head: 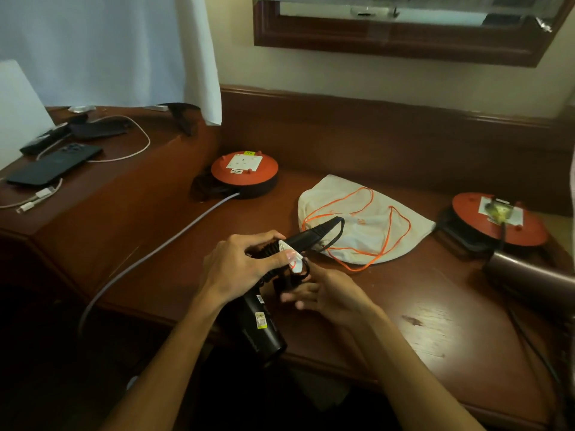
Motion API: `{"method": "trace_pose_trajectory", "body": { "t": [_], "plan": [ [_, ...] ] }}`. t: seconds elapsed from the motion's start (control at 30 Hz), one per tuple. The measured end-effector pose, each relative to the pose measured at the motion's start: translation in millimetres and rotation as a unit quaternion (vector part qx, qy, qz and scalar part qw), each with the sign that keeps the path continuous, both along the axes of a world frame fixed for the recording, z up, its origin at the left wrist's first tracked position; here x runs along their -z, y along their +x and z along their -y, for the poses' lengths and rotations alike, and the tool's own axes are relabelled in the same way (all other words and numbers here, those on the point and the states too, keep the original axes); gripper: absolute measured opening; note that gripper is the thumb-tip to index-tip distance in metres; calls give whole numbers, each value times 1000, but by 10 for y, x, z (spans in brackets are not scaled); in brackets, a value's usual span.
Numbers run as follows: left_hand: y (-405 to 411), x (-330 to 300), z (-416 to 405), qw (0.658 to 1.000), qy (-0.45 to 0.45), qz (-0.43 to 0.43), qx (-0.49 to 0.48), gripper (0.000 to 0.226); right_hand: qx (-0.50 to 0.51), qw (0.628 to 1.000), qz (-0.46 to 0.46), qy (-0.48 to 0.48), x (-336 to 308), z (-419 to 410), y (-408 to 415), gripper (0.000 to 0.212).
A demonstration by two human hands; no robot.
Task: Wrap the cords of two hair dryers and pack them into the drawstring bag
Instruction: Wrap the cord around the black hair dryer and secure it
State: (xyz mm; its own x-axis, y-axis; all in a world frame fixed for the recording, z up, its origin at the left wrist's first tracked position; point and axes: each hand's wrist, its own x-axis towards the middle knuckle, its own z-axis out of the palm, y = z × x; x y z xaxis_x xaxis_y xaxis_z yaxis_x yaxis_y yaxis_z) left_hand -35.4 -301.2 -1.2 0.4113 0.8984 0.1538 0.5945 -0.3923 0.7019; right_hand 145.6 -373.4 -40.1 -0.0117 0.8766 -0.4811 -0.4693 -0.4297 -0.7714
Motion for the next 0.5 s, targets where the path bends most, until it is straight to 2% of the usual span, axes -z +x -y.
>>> {"method": "trace_pose_trajectory", "body": {
  "t": [0.07, 0.13, 0.2, 0.3, 0.4, 0.5],
  "plan": [
    [-4, -1, 0, 1000, -1, 2, 5, 42, 31, 998, -46, 3, 35, -77, -13, 25],
    [-10, -19, -12, 1000, -9, -2, 12, 47, 98, 992, -70, 30, 65, -142, 19, 21],
    [9, -36, -38, 999, -17, -25, 15, 54, 162, 983, -62, 59, 50, -176, 85, 19],
    [52, -44, -92, 998, -26, -50, 14, 59, 169, 983, -21, 67, 18, -156, 192, 21],
    [76, -45, -103, 999, -32, -39, 0, 41, 159, 984, -4, 79, 14, -91, 234, 22],
    [101, -48, -84, 999, -23, -41, -12, 27, 195, 973, 45, 112, 13, -17, 243, 25]
  ]
}}
